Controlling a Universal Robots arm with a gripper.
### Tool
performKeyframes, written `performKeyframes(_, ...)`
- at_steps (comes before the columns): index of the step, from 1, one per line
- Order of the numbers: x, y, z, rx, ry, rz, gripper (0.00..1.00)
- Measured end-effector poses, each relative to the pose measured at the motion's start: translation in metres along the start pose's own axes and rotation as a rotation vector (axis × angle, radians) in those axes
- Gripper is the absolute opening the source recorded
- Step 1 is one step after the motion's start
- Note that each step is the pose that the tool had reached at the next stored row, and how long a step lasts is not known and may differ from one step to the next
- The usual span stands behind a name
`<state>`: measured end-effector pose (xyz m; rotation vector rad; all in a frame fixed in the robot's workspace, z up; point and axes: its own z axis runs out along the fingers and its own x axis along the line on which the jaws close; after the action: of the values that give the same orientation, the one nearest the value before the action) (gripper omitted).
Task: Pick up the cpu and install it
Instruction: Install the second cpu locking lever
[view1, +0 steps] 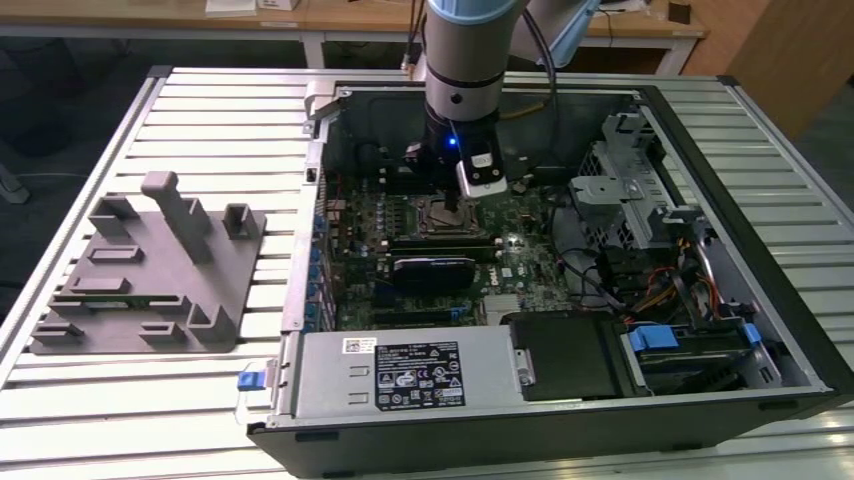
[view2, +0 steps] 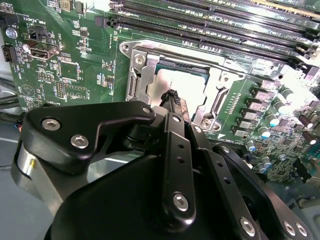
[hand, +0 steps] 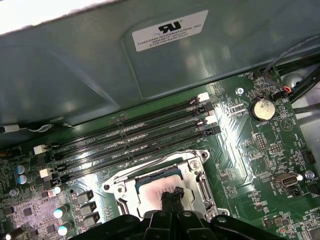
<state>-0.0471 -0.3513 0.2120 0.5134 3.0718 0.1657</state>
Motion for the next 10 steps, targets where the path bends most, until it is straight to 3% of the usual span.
performKeyframes(4, 0.0, 0.0001, -0.0009, 0.0, 0.0, 0.0, 0.11)
performKeyframes(10, 0.0, 0.0012, -0.0108, 0.0, 0.0, 0.0, 0.11)
